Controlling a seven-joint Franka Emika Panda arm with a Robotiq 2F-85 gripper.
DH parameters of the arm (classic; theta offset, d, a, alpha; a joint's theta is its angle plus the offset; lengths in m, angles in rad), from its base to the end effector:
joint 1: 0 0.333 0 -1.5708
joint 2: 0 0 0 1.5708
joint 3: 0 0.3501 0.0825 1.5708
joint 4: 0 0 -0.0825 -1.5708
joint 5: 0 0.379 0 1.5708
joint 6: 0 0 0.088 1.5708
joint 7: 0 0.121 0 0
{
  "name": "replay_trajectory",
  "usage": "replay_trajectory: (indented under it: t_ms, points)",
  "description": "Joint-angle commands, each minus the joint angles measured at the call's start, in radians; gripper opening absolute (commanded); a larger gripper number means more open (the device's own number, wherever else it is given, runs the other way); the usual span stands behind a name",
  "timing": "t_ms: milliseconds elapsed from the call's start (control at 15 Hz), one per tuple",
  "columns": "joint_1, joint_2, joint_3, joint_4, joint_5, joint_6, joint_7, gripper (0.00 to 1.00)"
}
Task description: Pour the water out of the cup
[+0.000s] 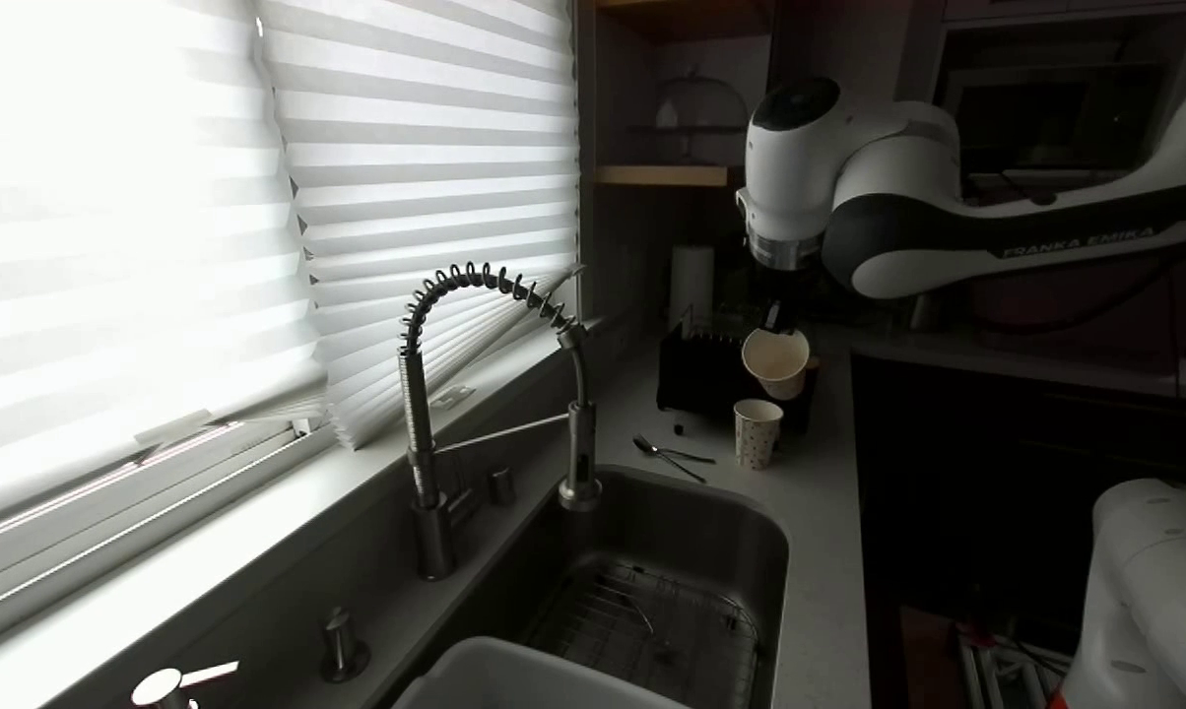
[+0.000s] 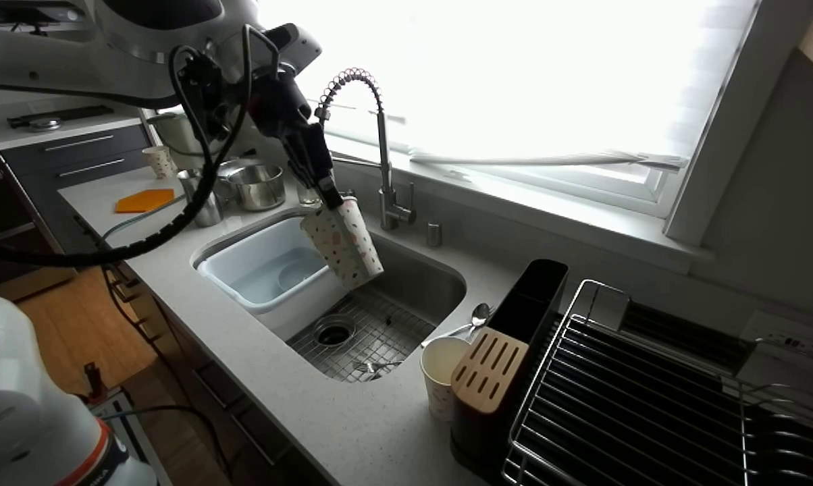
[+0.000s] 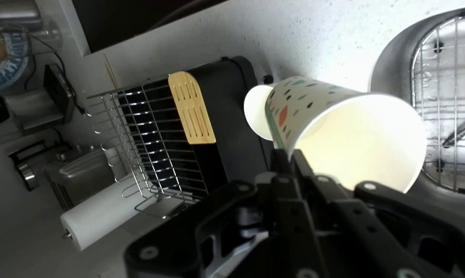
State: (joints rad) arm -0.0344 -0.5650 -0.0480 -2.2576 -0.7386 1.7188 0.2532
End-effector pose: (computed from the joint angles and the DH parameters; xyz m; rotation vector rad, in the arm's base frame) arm 0.3562 -0.1061 0.6155 2.4230 -0.2734 0.1126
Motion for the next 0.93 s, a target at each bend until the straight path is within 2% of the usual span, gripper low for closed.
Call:
replay_trajectory:
  t_ms: [0, 200, 467, 667, 867]
  points:
    - [-0.065, 0.062, -0.008, 0.023, 0.015, -0.07, 0.031, 0.01]
    - [-0.118, 0.097, -0.039, 0.027, 0.017, -0.086, 0.091, 0.01]
    - [-0.177, 0.13, -0.088, 0.034, 0.043, -0.052, 0.219, 0.01]
    - [-0.203, 0.147, -0.117, 0.044, 0.092, -0.005, 0.311, 0.01]
    - [-0.228, 0.154, -0.136, 0.052, 0.131, 0.087, 0.401, 0.01]
